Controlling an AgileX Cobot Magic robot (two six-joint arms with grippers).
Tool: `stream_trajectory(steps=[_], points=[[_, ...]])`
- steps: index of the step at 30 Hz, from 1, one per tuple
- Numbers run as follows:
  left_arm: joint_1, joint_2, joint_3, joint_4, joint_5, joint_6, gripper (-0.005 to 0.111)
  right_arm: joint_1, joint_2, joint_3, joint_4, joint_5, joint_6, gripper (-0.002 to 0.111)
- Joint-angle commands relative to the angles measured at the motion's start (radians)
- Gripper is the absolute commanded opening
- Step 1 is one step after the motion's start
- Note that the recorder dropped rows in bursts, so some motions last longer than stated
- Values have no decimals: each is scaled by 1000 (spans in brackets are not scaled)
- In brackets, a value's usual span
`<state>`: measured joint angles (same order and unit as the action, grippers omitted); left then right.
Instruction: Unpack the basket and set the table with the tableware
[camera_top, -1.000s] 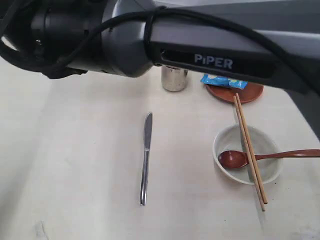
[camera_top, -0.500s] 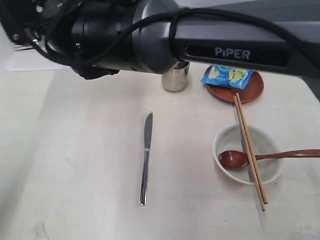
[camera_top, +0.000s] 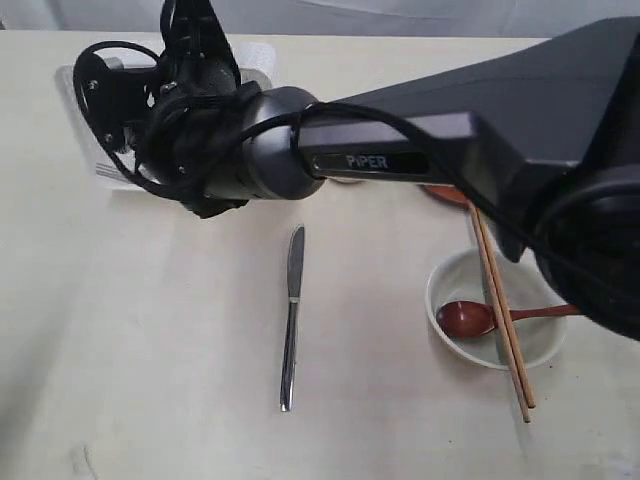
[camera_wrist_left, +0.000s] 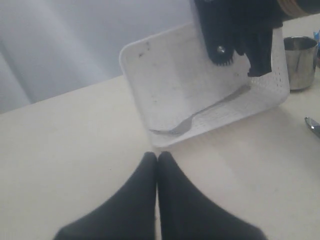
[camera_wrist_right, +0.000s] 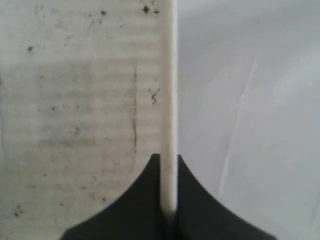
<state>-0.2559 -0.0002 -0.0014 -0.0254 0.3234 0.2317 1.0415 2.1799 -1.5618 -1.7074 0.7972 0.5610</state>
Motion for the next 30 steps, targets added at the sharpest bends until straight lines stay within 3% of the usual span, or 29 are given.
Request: stream_trajectory(steps=[1, 5, 15, 17, 21, 25, 27, 30], points=[[-6, 0, 1, -5, -1, -4, 0, 25, -42, -53, -37, 64, 85, 0], [-6, 0, 1, -5, -1, -4, 0, 21, -24, -23, -37, -146, 105, 0], [-6, 0, 1, -5, -1, -4, 0, 11, 103, -23, -33, -53, 48, 0], [-6, 0, 1, -5, -1, -4, 0, 13, 103, -23, -22, -62, 33, 4], [-6, 0, 1, -5, -1, -4, 0, 27, 103, -41, -22, -26, 20, 35], [-6, 0, 1, -5, -1, -4, 0, 47, 103, -66, -14, 67, 41, 85], [-6, 0, 1, -5, -1, -4, 0, 55, 103, -65, -4, 114, 24, 94], [-6, 0, 1, -5, -1, -4, 0, 55, 91, -65, 75, 142, -17, 88]])
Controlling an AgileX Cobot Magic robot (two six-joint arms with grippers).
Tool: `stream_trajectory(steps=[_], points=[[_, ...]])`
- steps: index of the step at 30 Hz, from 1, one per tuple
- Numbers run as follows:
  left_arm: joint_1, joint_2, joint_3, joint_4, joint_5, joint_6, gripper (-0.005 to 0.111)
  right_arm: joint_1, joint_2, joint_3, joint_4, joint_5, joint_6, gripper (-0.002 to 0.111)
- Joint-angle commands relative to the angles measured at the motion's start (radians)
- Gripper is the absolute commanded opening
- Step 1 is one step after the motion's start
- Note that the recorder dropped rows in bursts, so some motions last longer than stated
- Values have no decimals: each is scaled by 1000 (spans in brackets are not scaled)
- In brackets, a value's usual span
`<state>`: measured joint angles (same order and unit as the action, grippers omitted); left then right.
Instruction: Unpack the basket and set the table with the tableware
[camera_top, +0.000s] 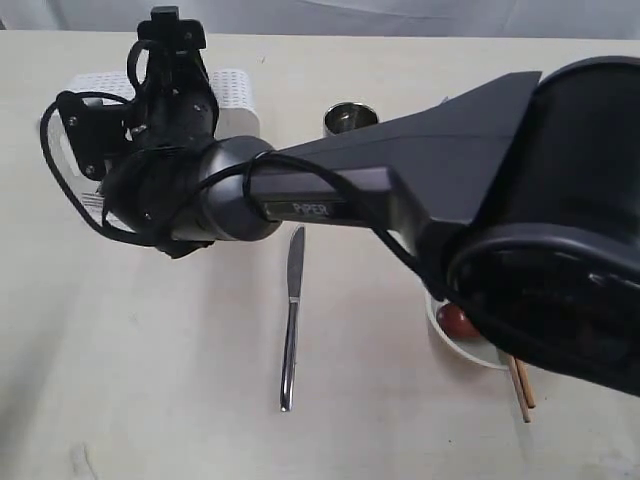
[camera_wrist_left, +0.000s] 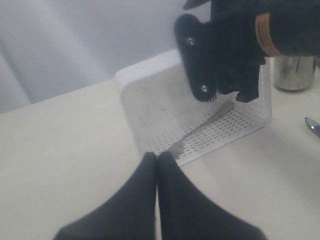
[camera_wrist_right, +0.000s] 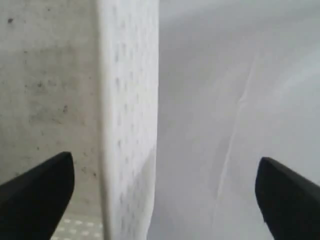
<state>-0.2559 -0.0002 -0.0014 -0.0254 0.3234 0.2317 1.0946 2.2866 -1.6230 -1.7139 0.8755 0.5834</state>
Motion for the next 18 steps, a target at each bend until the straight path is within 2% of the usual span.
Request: stream_trajectory(steps=[1, 2, 5, 7, 10, 11, 14, 18], points=[[-6, 0, 1, -5, -1, -4, 0, 2, -30, -4, 120, 71, -18, 82], [-6, 0, 1, -5, -1, -4, 0, 2, -45, -4, 156, 71, 13, 75], [-6, 0, 1, -5, -1, -4, 0, 2, -137, -4, 329, 39, 91, 47], [-6, 0, 1, -5, -1, -4, 0, 2, -199, -4, 490, 2, 70, 32], [-6, 0, 1, -5, -1, -4, 0, 2, -276, -2, 771, -2, 6, 20], [-6, 0, 1, -5, -1, -4, 0, 5, -311, 20, 902, -14, -84, 21], [-6, 0, 1, -5, -1, -4, 0, 24, -349, 92, 897, -119, -110, 30], [-6, 0, 1, -5, -1, -4, 0, 64, -316, 128, 982, -187, -243, 57]])
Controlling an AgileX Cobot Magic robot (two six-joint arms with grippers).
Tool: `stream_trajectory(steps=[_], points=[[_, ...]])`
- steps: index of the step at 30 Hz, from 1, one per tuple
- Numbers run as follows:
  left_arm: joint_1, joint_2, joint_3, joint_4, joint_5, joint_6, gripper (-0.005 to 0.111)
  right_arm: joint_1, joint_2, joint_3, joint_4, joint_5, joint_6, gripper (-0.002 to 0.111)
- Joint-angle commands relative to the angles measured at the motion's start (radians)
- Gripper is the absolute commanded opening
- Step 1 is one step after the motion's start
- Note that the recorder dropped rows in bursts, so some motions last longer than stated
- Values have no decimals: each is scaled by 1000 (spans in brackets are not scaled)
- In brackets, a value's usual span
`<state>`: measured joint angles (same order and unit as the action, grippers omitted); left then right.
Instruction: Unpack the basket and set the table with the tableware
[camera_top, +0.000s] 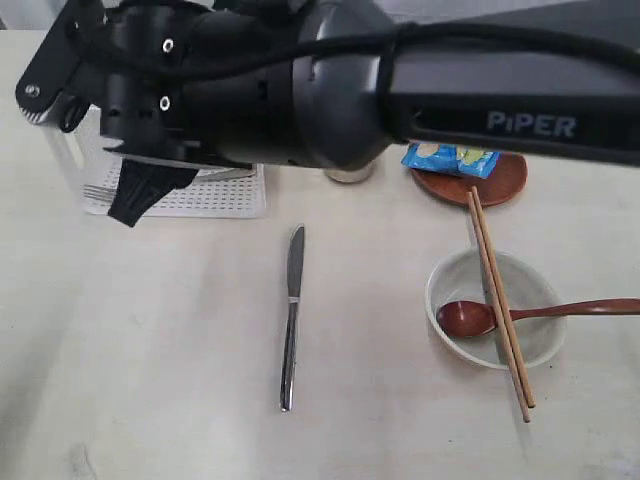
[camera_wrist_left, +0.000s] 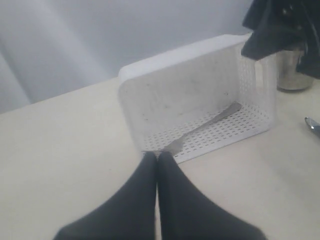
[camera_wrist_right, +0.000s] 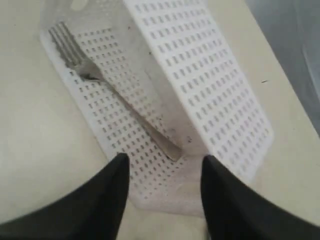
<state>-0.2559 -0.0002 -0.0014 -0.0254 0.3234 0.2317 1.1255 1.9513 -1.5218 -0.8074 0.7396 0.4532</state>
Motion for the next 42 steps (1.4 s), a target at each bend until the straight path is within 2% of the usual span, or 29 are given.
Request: stream_trajectory(steps=[1, 3, 5, 6, 7, 9, 10, 13, 15, 23, 28, 38, 40, 42], points=[[-6, 0, 1, -5, -1, -4, 0, 58, 46, 48, 83, -87, -198, 62], [-6, 0, 1, -5, -1, -4, 0, 68, 118, 36, 85, -110, -186, 63], [-6, 0, 1, -5, -1, -4, 0, 30, 198, -33, 141, -106, -117, 51], [-6, 0, 1, -5, -1, -4, 0, 0, 242, -115, 234, -123, -145, 43], [-6, 0, 1, -5, -1, -4, 0, -17, 268, -158, 309, -140, -175, 39], [-6, 0, 1, -5, -1, -4, 0, -41, 320, -277, 493, -133, -295, 40], [-6, 0, 1, -5, -1, -4, 0, -50, 346, -317, 554, -127, -333, 48], [-6, 0, 1, -5, -1, -4, 0, -53, 384, -366, 533, -140, -345, 61], [-6, 0, 1, -5, -1, -4, 0, -53, 409, -386, 507, -152, -345, 62], [-6, 0, 1, -5, -1, -4, 0, -80, 503, -475, 515, -194, -328, 61], [-6, 0, 1, -5, -1, -4, 0, -97, 523, -477, 510, -317, -315, 60], [-6, 0, 1, -5, -1, -4, 0, -135, 557, -477, 510, -348, -311, 59], [-6, 0, 1, -5, -1, -4, 0, -141, 557, -477, 510, -357, -311, 56], [-6, 0, 1, -5, -2, -4, 0, -146, 564, -477, 510, -350, -310, 45]])
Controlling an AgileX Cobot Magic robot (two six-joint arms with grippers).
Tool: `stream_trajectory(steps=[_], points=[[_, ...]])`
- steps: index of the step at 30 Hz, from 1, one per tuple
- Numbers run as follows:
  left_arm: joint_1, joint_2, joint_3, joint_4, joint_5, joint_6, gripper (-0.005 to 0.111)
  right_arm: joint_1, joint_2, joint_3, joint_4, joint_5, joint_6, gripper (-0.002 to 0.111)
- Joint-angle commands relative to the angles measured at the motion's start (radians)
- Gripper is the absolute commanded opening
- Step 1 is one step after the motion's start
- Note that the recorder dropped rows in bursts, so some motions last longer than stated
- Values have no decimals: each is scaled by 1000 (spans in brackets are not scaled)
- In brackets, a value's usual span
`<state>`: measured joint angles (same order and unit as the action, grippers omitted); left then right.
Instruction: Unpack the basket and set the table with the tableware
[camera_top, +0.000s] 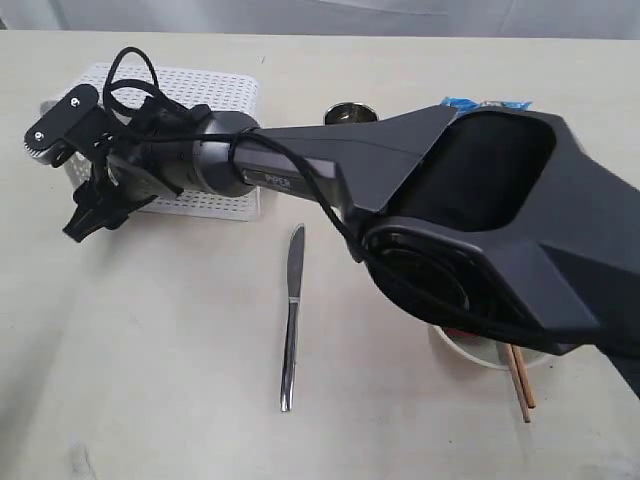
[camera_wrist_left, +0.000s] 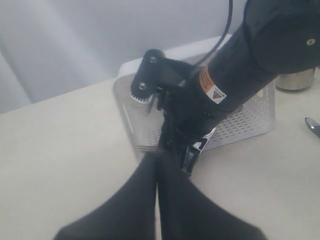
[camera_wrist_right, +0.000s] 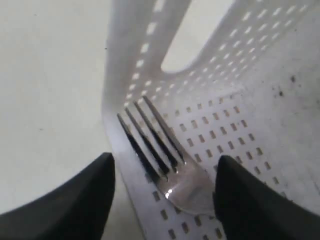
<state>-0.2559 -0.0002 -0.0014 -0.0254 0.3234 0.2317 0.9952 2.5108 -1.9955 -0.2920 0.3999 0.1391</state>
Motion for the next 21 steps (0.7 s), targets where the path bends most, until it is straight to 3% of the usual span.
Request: stream_trajectory(steps=[1, 5, 6, 12, 15, 18, 21], points=[[-6, 0, 1, -3, -2, -4, 0, -16, 10, -4, -5, 2, 4, 37], [-6, 0, 1, -5, -2, -4, 0, -16, 15, -4, -5, 52, 2, 3], [-6, 0, 1, -5, -2, -4, 0, -16, 15, -4, -5, 64, 0, 0], [-6, 0, 1, -5, -2, -4, 0, 3, -37, -4, 19, 246, -28, 0], [-6, 0, 1, -5, -2, -4, 0, 7, -76, -4, 119, 318, -162, 0], [-6, 0, 1, -5, -2, -4, 0, -21, -97, -4, 108, 316, -102, 0], [-6, 0, 1, -5, -2, -4, 0, -61, -97, -4, 99, 308, -100, 13]])
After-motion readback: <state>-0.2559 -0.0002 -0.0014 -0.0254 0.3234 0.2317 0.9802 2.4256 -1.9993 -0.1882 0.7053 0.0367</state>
